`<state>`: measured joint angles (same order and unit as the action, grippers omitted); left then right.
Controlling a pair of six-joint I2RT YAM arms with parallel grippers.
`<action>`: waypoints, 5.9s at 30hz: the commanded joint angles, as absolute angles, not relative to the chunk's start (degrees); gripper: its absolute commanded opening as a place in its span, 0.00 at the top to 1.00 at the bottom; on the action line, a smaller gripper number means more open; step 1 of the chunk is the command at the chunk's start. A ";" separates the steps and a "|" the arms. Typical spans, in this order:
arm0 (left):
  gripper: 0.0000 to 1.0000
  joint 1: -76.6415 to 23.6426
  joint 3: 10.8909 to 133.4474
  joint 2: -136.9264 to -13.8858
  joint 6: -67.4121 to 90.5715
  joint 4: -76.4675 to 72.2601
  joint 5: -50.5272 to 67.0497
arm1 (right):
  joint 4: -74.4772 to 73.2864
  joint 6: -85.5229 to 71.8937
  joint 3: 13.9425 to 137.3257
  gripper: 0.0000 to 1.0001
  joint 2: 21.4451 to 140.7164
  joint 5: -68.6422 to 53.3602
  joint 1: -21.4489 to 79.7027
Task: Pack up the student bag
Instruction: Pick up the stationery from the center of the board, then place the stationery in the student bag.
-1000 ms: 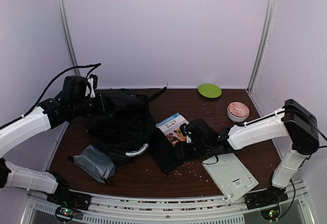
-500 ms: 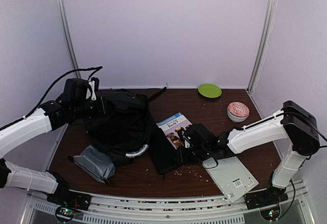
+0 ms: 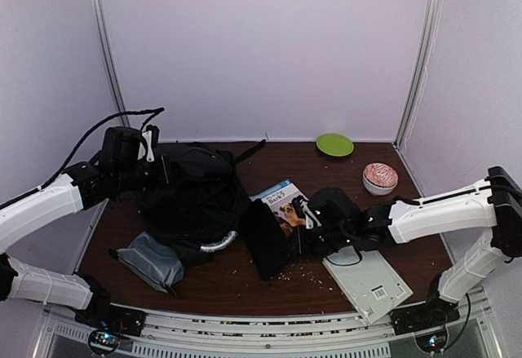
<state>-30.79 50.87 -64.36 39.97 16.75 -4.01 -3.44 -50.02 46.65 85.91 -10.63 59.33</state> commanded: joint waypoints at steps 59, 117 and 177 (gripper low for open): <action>1.00 -44.72 57.30 -70.73 62.66 -11.42 3.47 | 49.64 -82.77 69.78 1.00 115.98 -1.61 54.35; 1.00 -38.53 60.24 -74.18 63.67 -13.34 0.99 | 44.95 -85.34 90.97 0.14 131.13 -16.46 54.41; 1.00 -43.86 61.78 -77.10 65.26 -19.02 11.10 | 12.56 -92.25 120.73 0.79 149.43 -3.17 56.00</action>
